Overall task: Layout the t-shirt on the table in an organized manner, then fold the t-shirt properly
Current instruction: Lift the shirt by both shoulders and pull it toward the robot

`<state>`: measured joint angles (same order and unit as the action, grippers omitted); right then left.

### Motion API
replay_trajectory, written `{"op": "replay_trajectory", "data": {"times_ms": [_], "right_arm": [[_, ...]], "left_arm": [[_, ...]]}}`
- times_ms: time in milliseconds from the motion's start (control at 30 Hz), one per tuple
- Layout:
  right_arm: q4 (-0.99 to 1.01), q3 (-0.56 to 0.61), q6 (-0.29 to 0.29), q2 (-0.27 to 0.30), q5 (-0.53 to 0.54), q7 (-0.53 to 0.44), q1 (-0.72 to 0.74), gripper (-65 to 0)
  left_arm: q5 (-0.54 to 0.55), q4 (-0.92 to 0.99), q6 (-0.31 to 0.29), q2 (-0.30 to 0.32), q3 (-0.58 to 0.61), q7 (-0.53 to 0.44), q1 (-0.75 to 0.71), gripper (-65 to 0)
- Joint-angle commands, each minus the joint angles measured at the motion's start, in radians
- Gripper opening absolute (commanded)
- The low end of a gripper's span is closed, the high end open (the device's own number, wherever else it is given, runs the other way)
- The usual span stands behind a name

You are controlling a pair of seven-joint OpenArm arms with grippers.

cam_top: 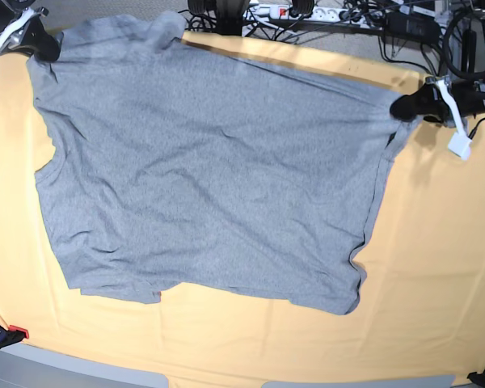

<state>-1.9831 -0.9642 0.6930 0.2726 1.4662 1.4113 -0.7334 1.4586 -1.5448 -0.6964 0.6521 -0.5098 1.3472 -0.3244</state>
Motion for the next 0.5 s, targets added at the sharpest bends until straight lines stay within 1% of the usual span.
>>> {"op": "replay_trajectory", "data": {"times_ms": [0,100,200,300,467], "right_arm": [[-0.015,-0.013,0.005,0.006,0.017,-0.015,-0.017,-65.0],[-0.015,-0.013,0.005,-0.007,0.017,-0.015,-0.024,-65.0],[-0.015,-0.013,0.005,-0.010,0.017,-0.015,-0.040,-65.0],[-0.015,-0.013,0.005,-0.010,0.017,-0.015,-0.071,-65.0],[-0.015,-0.013,0.005,-0.009,0.017,-0.015,-0.095,-65.0]], "left_arm": [[0.025,-0.030,-0.002,0.025,0.008,-0.002,0.003,-65.0],[0.025,-0.077,-0.002,0.027,0.069,0.023,-0.003,-65.0],[0.025,-0.131,-0.002,0.027,0.119,0.023,-0.020,-65.0],[0.025,-0.161,-0.002,0.033,0.128,0.023,-0.024,-65.0],[0.025,-0.171,-0.002,0.071,0.128,0.023,-0.024,-65.0]]}}
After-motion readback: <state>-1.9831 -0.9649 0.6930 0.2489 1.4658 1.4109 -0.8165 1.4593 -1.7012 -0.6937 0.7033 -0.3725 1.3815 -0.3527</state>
